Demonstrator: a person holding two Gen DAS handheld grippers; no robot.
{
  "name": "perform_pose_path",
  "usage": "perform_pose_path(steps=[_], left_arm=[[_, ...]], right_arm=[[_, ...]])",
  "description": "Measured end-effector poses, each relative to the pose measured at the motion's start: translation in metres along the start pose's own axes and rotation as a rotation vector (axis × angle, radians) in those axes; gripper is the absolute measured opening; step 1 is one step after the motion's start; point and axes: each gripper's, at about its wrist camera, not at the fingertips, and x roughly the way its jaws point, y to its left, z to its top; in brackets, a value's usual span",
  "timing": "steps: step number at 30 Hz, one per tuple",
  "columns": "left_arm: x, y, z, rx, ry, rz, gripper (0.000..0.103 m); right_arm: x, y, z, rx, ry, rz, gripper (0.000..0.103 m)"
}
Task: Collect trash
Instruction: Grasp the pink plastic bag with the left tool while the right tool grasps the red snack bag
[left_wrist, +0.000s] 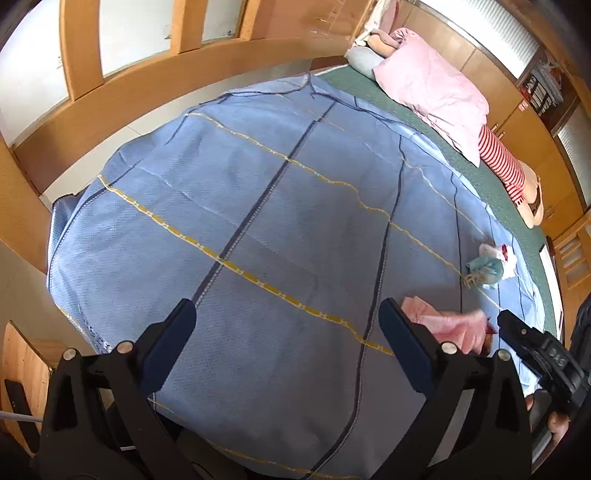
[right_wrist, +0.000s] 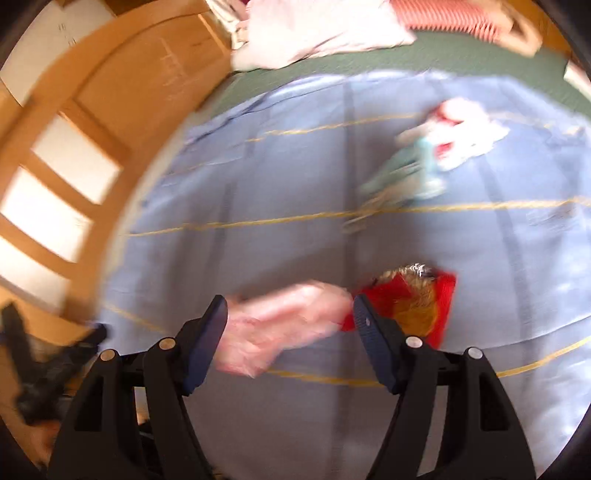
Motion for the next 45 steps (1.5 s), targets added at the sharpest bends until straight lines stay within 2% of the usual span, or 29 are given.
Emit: perform_pose_path(steps=[2,5,8,11,14,17,19,20,21,22,23,26,28,30,33,35,37,38,39,43,44,45], left_arm=[[0.000,-0.002,-0.001,0.008,0.001,0.002,0.098],[0.001,0.000,-0.001,0.002,0.005,0.001,0.098],[0.002,0.002,0.000,-0.012,0.003,0.004,0.098],[0.002,0.003,0.001,-0.021,-0.001,0.006,0.098],[0.002,0.004,0.002,-0.020,-0.007,0.009,0.098],[0.000,0.014,0.008,-0.057,-0.017,0.005,0.098],[-0.003,0.026,0.014,-0.110,-0.025,0.001,0.098],[-0.004,0.030,0.016,-0.134,-0.024,-0.002,0.098],[-0.004,0.034,0.018,-0.156,-0.019,-0.010,0.098],[-0.004,0.035,0.018,-0.162,-0.013,-0.016,0.098],[-0.002,0.034,0.018,-0.157,-0.005,-0.019,0.098],[0.002,0.023,0.016,-0.108,0.013,-0.033,0.098],[0.007,0.005,0.015,-0.030,0.026,-0.065,0.099],[0.013,-0.023,0.015,0.089,0.032,-0.105,0.099],[0.026,-0.064,0.006,0.257,0.052,-0.198,0.099],[0.037,-0.082,-0.004,0.324,0.083,-0.241,0.099],[0.052,-0.096,-0.016,0.373,0.114,-0.233,0.100],[0.056,-0.100,-0.020,0.389,0.120,-0.229,0.100],[0.061,-0.104,-0.024,0.414,0.125,-0.226,0.100],[0.075,-0.109,-0.031,0.465,0.131,-0.189,0.099],[0.075,-0.108,-0.032,0.459,0.130,-0.192,0.099],[0.076,-0.105,-0.033,0.446,0.122,-0.195,0.091]], right_arm=[[-0.001,-0.008,-0.002,-0.005,-0.016,-0.058,0.069],[0.000,-0.011,-0.005,0.008,-0.023,-0.036,0.069],[0.012,-0.004,-0.009,0.032,0.010,0.034,0.069],[0.029,0.015,-0.011,0.016,0.033,0.024,0.069],[0.050,0.033,-0.014,-0.028,0.079,0.047,0.031],[0.066,0.065,-0.023,-0.133,0.162,0.176,0.030],[0.065,0.081,-0.030,-0.227,0.204,0.234,0.033],[0.061,0.086,-0.032,-0.269,0.200,0.220,0.046],[0.053,0.088,-0.033,-0.342,0.199,0.152,0.066],[0.042,0.085,-0.029,-0.347,0.159,0.136,0.073],[0.028,0.075,-0.022,-0.318,0.092,0.126,0.076],[-0.004,0.033,0.002,-0.140,-0.071,0.068,0.076],[-0.016,0.002,0.013,-0.032,-0.138,-0.079,0.076],[-0.009,-0.014,0.016,-0.036,-0.109,-0.204,0.076],[0.015,-0.025,0.007,-0.082,-0.014,-0.256,0.076],[0.032,-0.027,-0.002,-0.097,0.033,-0.273,0.076],[0.038,-0.031,-0.007,-0.084,0.038,-0.268,0.076],[0.041,-0.031,-0.008,-0.080,0.042,-0.262,0.073],[0.042,-0.029,-0.011,-0.092,0.038,-0.267,0.066],[0.047,-0.010,-0.016,-0.163,0.054,-0.301,0.059],[0.048,-0.006,-0.016,-0.178,0.057,-0.302,0.053],[0.046,-0.006,-0.018,-0.192,0.052,-0.296,0.045]])
